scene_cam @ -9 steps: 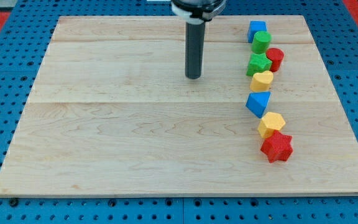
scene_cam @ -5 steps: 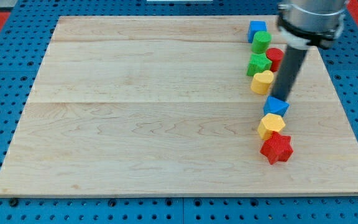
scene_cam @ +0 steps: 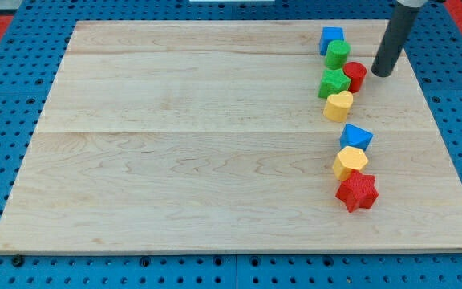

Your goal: Push red circle along with green star left a bit

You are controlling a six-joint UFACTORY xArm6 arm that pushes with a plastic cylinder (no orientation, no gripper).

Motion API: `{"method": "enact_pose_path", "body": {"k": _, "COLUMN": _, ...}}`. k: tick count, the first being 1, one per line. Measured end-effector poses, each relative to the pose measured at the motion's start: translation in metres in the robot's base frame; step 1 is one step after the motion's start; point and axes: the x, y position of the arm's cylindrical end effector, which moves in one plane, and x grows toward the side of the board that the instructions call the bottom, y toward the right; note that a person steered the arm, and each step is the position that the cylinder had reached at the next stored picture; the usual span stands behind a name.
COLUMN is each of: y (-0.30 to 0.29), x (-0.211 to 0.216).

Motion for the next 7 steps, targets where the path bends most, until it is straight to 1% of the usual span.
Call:
{"method": "enact_pose_path", "body": {"k": 1, "y": 0.033, "x": 0.023}}
{"method": "enact_pose_path", "body": {"k": 2, "y": -0.01, "x": 0.036}}
{"method": "enact_pose_path", "body": {"k": 3, "y": -0.032, "x": 0.023}}
{"method": "enact_pose_path", "body": {"k": 4, "y": -0.04, "x": 0.011}}
{"method": "enact_pose_path", "body": {"k": 5, "y": -0.04, "x": 0.005}}
{"method": "enact_pose_path", "body": {"k": 7, "y": -0.039, "x": 0.006}}
